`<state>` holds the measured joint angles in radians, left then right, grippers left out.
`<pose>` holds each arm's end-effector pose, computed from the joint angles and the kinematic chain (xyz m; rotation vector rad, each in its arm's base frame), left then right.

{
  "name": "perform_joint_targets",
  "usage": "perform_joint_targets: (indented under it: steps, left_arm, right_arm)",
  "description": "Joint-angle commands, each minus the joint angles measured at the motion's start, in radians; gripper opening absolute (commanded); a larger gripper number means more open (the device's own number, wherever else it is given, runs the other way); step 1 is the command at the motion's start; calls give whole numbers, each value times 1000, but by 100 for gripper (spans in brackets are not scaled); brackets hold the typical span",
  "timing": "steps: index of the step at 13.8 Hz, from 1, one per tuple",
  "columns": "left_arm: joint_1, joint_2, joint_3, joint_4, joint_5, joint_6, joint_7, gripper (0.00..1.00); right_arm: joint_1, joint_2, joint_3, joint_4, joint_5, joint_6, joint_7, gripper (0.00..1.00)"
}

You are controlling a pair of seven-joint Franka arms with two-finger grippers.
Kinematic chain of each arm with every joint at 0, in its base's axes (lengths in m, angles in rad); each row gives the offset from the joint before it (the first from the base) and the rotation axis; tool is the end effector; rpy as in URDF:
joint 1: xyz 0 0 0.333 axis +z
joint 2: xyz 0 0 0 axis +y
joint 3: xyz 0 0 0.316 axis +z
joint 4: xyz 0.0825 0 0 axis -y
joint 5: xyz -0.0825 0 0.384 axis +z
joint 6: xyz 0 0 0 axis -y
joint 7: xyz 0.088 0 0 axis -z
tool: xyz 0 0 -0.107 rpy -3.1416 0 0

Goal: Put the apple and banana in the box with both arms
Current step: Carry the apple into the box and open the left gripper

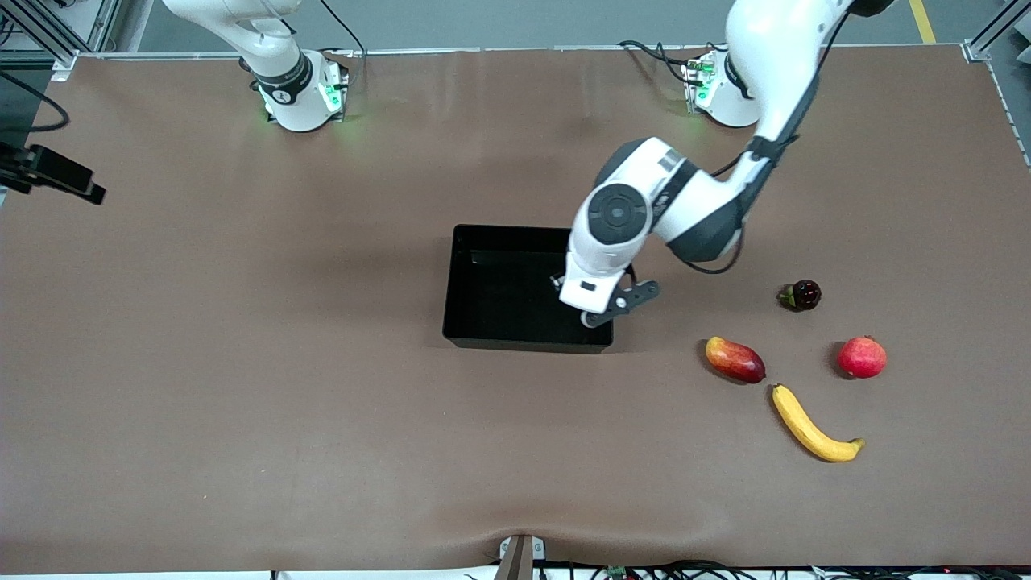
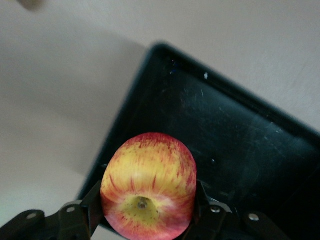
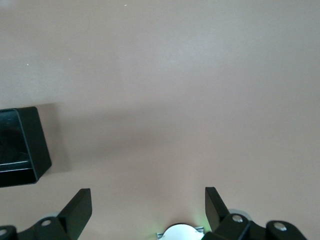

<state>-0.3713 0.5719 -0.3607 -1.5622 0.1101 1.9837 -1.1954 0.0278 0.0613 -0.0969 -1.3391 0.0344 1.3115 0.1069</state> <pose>0.5329 -0.4240 0.3193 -3.0166 -0.6989 0.2230 0.5433 -0.0311 0.6756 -3.1014 0.2623 0.1388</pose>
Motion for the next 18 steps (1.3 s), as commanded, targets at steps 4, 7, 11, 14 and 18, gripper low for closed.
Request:
perform_joint_targets:
  steps: [4, 7, 11, 14, 18]
  left_arm:
    - [-38, 37, 11, -210, 66, 297, -99, 0]
    - [-47, 62, 9, -203, 95, 299, -102, 0]
    - [-52, 77, 6, -203, 97, 288, -93, 0]
    - [-55, 89, 9, -193, 103, 288, -86, 100]
    - [-57, 52, 2, -60, 95, 82, -82, 100]
  right_arm:
    - [-29, -215, 22, -284, -53, 164, -39, 100]
    - [-28, -205, 23, -253, -56, 155, -39, 100]
    - [-29, -196, 23, -236, -56, 153, -56, 100]
    - [-37, -195, 19, -236, -56, 153, -100, 100]
    - [-39, -192, 19, -236, -56, 152, -128, 100]
